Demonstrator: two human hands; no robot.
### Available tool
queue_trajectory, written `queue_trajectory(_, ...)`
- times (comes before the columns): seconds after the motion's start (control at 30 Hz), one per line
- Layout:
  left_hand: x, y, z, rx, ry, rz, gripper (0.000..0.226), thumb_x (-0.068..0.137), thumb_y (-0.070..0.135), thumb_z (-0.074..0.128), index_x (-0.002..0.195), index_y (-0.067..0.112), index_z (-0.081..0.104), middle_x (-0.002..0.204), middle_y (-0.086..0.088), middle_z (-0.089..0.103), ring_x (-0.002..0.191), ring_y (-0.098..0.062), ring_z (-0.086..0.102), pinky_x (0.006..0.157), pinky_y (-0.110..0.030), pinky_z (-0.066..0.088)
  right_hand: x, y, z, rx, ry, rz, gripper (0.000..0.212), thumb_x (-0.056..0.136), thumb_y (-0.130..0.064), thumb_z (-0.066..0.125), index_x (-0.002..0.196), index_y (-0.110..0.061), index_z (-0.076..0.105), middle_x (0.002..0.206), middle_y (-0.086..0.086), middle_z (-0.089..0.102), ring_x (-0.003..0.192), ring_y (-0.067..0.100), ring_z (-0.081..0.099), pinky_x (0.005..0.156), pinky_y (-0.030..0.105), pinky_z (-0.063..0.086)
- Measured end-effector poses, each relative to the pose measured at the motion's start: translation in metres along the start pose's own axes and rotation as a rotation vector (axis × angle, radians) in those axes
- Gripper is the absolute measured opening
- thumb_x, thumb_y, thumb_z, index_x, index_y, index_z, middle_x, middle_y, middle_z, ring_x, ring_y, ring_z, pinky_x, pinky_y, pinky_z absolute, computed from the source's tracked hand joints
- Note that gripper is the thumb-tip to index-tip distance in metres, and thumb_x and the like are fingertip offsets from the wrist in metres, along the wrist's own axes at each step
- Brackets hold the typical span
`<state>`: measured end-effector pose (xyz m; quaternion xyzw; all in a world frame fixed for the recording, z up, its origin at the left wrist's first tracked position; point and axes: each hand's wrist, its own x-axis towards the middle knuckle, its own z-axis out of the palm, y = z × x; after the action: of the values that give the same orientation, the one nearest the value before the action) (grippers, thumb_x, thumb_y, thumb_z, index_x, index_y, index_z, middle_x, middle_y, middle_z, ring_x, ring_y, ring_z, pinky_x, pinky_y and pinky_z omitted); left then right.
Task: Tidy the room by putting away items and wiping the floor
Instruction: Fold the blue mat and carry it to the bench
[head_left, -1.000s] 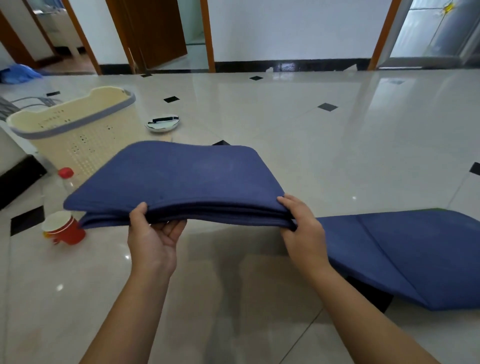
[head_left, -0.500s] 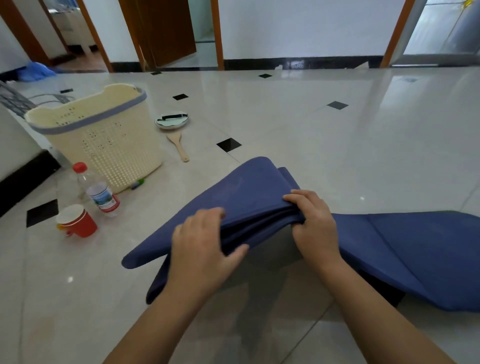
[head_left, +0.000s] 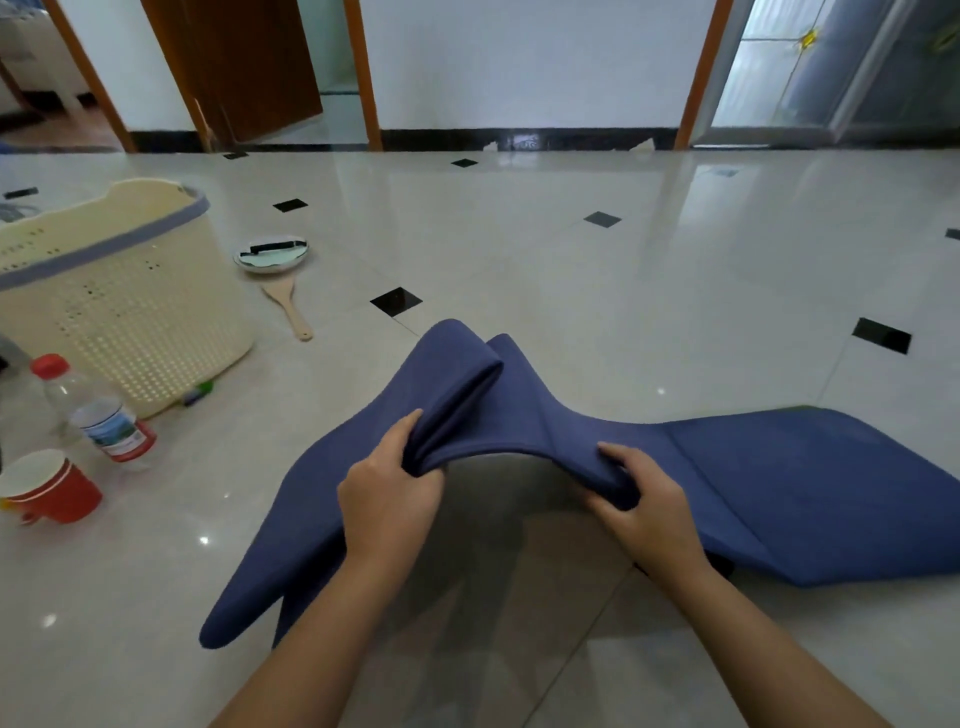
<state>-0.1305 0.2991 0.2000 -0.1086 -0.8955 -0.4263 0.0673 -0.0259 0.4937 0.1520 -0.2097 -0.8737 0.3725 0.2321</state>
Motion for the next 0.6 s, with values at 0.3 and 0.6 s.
queue_trajectory(0.3,0.009,0.058,-0.005,-0.614,0.067,-0.079,0.019,0.08,0.017,0.068,0.097,0.023,0.067,0.085,0.006,0.071,0.079,-0.01,0.066,0.07,-0.021,0.05,0.034,-0.088,0.001,0.559,0.178,0.03,0.024,0.086,-0.018,0.063,0.109,-0.016,0.067,0.092,-0.01,0.069,0.083,-0.01,0.061,0.071,0.007,0.046)
queue_trajectory(0.6,-0.004,0.038,0.003,-0.913,-0.132,-0.136,0.043,0.08,0.008,0.069,0.108,0.027,0.042,0.117,-0.005,0.059,0.102,-0.014,0.064,0.072,-0.019,0.055,0.04,-0.126,0.029,0.641,-0.155,-0.025,0.044,0.088,-0.018,0.058,0.132,-0.021,0.052,0.122,-0.008,0.063,0.114,0.005,0.058,0.101,0.034,0.046)
